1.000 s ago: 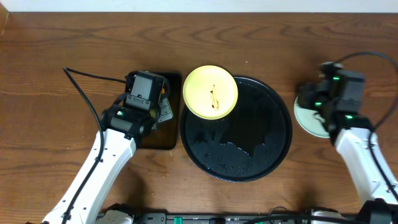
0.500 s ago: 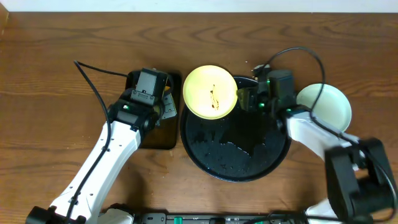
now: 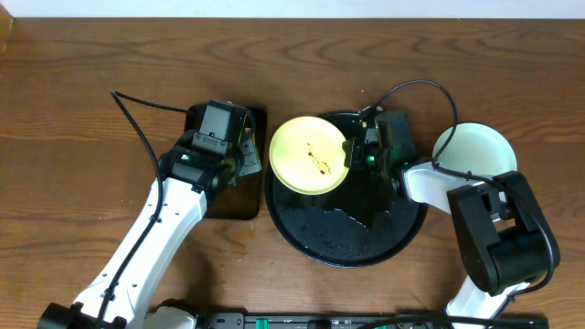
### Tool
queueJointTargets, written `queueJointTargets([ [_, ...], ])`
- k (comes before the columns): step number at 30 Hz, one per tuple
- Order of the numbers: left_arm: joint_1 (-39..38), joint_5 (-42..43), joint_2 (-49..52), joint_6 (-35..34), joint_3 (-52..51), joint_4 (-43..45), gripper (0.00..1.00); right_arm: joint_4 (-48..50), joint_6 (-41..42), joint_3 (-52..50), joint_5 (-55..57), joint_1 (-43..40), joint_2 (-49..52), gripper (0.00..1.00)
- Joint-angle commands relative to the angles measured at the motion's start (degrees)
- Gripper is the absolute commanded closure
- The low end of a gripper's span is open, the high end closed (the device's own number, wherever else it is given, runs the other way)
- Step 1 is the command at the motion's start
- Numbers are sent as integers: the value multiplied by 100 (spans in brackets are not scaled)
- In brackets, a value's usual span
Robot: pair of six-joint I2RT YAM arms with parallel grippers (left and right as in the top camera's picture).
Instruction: Clean dirty plates on tray and stack at the side
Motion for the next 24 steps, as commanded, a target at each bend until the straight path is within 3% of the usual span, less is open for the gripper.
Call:
queueJointTargets([
  [1,9,271,7,129,15,9,92,-601,35,20,188,76,-90,99],
  [4,-118,483,9,129,15,57,92,-1510,-155,20,597,50,-476,99],
  [13,-1069,509,444,-55,15,417,93,-3040,-221,20,1110,57,-1226,99],
  [24,-2319,1099,1812,-361,15,1735,92,-3742,-219,-13,1086,162,-1211,99],
])
